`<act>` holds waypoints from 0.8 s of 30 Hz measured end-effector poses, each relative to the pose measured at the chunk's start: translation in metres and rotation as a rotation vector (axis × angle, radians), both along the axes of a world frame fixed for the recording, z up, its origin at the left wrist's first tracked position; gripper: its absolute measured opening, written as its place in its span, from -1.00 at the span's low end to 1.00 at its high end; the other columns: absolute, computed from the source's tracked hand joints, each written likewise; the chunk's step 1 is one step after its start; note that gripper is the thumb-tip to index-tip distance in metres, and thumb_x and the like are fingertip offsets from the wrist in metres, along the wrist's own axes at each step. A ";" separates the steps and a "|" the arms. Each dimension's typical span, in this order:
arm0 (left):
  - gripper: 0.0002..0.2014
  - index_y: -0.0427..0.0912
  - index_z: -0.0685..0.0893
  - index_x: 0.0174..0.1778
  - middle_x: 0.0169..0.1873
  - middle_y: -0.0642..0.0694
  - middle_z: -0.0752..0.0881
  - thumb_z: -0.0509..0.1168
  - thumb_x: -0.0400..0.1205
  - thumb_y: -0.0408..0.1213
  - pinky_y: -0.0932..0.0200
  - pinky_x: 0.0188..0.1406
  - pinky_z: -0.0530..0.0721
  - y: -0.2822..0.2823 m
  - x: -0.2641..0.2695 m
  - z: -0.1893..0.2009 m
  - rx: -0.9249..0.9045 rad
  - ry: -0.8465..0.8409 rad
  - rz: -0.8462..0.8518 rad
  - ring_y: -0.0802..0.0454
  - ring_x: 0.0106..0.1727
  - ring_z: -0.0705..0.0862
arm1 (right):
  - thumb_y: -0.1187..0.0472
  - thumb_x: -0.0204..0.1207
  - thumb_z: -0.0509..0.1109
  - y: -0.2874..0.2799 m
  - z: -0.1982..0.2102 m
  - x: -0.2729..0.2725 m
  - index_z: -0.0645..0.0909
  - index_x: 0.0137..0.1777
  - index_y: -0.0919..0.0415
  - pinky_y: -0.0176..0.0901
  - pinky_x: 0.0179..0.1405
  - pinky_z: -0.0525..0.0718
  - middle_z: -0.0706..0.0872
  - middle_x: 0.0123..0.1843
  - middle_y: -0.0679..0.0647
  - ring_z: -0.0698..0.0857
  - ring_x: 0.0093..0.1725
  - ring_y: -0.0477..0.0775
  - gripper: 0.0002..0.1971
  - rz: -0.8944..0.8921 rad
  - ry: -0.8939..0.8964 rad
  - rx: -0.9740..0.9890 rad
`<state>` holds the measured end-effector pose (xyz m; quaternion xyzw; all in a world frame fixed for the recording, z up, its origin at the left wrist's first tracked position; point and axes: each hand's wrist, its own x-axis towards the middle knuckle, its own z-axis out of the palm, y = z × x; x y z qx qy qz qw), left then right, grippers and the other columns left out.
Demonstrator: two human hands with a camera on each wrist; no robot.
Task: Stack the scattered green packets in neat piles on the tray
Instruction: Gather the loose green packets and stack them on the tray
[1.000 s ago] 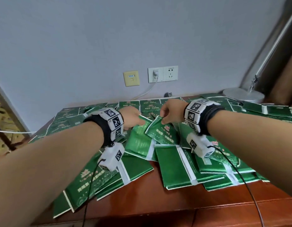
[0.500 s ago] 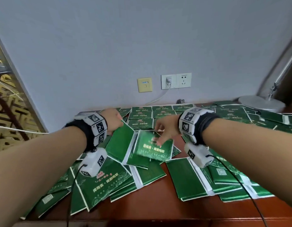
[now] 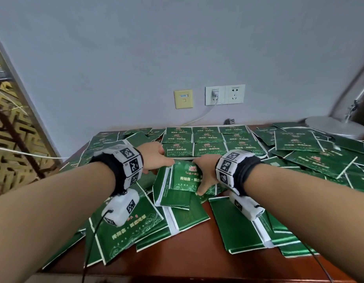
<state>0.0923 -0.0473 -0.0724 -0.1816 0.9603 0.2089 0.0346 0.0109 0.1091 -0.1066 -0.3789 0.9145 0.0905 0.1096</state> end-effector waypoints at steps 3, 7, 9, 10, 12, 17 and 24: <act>-0.64 -0.09 0.50 -0.14 -0.26 -0.08 0.58 0.24 0.59 0.17 0.20 -0.30 0.63 0.002 0.004 -0.004 -0.088 -0.022 0.014 -0.03 -0.30 0.63 | 0.02 0.31 0.62 0.002 0.013 -0.008 0.53 0.34 0.18 -0.04 0.15 0.69 0.70 0.21 0.08 0.69 0.15 0.13 -0.38 -0.045 0.040 -0.115; -0.16 -0.27 0.63 0.25 -0.28 -0.17 0.73 -0.03 0.53 0.46 0.24 -0.21 0.66 0.017 0.007 -0.005 -0.161 -0.107 0.050 0.02 -0.42 0.68 | 0.13 0.38 0.56 0.017 0.038 -0.023 0.60 0.27 0.22 -0.04 0.12 0.69 0.72 0.15 0.12 0.70 0.07 0.14 -0.53 -0.194 -0.053 -0.248; -0.12 -0.25 0.56 0.34 -0.13 -0.20 0.76 -0.10 0.53 0.49 0.26 -0.22 0.63 0.029 0.006 -0.005 -0.216 -0.151 0.022 -0.01 -0.27 0.74 | 0.12 0.40 0.55 0.025 0.041 -0.028 0.60 0.33 0.23 0.02 0.19 0.67 0.72 0.20 0.13 0.71 0.12 0.16 -0.50 -0.226 -0.110 -0.171; -0.10 -0.28 0.51 0.40 0.04 -0.24 0.74 -0.07 0.53 0.49 0.23 -0.16 0.62 0.035 0.004 -0.008 -0.249 -0.159 0.007 -0.05 -0.13 0.74 | 0.11 0.41 0.54 0.028 0.039 -0.030 0.62 0.33 0.23 0.02 0.18 0.68 0.73 0.20 0.13 0.72 0.12 0.15 -0.51 -0.230 -0.123 -0.126; -0.07 -0.32 0.39 0.50 0.28 -0.22 0.65 0.10 0.51 0.46 0.14 0.04 0.61 0.046 0.000 -0.015 -0.309 -0.187 -0.026 -0.07 0.08 0.67 | 0.06 0.44 0.52 0.028 0.029 -0.029 0.60 0.36 0.22 0.01 0.16 0.68 0.73 0.22 0.13 0.73 0.11 0.14 -0.50 -0.249 -0.141 -0.082; 0.11 -0.27 0.25 0.53 0.31 -0.27 0.56 0.26 0.28 0.52 -0.04 0.21 0.61 0.060 -0.005 -0.045 -0.489 -0.295 -0.012 -0.22 0.26 0.60 | -0.30 0.27 0.52 0.021 -0.002 -0.012 0.45 0.46 0.27 0.08 0.19 0.67 0.68 0.26 0.15 0.70 0.15 0.19 -0.12 -0.207 -0.118 -0.015; -0.22 -0.14 0.28 0.28 0.09 -0.22 0.47 0.48 0.29 0.13 -0.01 0.03 0.69 0.065 -0.012 -0.042 -0.425 -0.304 0.033 -0.16 0.00 0.59 | -0.03 0.42 0.54 0.012 -0.005 -0.004 0.28 0.51 0.33 0.06 0.21 0.66 0.57 0.38 0.21 0.63 0.28 0.26 -0.21 -0.230 -0.086 -0.047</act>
